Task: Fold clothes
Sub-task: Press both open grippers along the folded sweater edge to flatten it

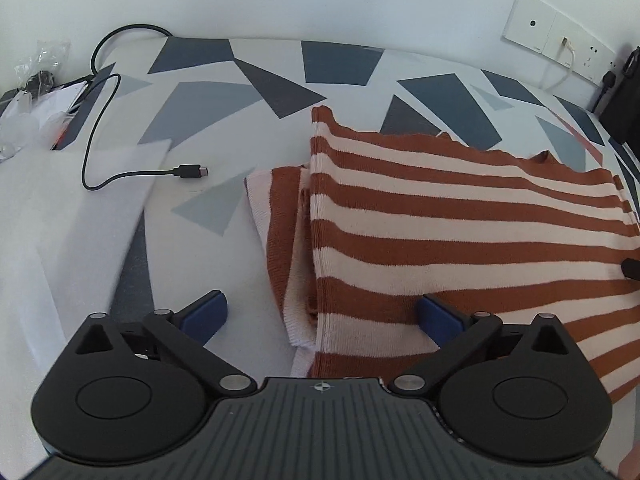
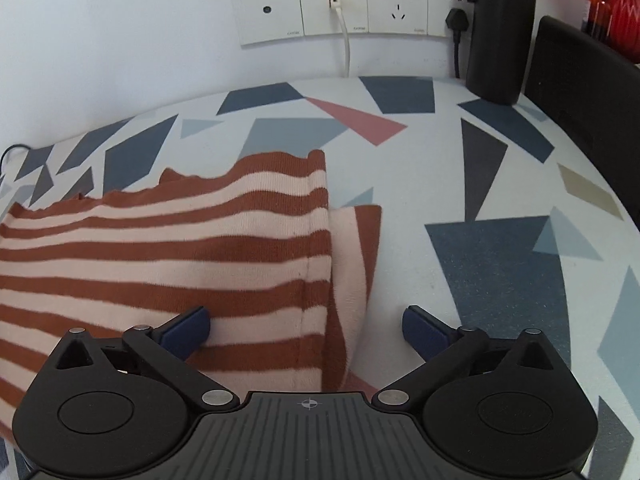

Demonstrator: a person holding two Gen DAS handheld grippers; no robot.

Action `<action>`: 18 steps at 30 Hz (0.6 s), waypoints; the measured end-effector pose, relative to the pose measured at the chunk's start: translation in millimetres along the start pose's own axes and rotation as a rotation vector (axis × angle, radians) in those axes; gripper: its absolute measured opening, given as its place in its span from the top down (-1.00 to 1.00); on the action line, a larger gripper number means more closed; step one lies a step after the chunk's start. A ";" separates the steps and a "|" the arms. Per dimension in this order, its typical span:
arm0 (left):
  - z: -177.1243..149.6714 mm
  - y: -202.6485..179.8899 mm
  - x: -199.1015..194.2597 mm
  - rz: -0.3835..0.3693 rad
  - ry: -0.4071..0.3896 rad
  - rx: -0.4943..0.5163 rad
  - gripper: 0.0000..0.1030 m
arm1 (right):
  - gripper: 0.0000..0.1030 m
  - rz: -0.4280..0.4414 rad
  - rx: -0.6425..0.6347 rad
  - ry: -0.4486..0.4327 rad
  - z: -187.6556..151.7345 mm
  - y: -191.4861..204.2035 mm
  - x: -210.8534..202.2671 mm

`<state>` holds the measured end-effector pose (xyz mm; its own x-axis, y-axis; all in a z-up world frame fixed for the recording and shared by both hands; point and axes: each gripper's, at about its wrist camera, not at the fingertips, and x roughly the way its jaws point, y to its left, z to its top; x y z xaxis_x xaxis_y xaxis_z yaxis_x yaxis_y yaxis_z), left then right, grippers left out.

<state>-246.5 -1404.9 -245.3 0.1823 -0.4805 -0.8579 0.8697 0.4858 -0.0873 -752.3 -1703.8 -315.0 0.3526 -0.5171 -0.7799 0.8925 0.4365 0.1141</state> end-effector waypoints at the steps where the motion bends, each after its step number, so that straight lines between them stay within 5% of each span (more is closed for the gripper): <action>1: 1.7 -0.2 0.8 0.002 0.006 -0.004 -1.00 | -0.99 -0.002 0.000 -0.004 0.6 1.7 1.1; 16: 7.6 -2.9 3.8 -0.003 0.023 -0.011 -1.00 | -0.99 -0.005 0.016 -0.051 -3.2 4.0 3.2; 18: 11.4 -7.9 5.0 -0.056 0.035 -0.001 -0.97 | -0.99 -0.008 0.018 -0.048 -2.6 4.7 3.4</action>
<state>-247.2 -1419.5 -243.2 0.1174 -0.4815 -0.8686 0.8777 0.4595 -0.1361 -747.7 -1701.6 -318.7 0.3585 -0.5554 -0.7503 0.9000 0.4191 0.1198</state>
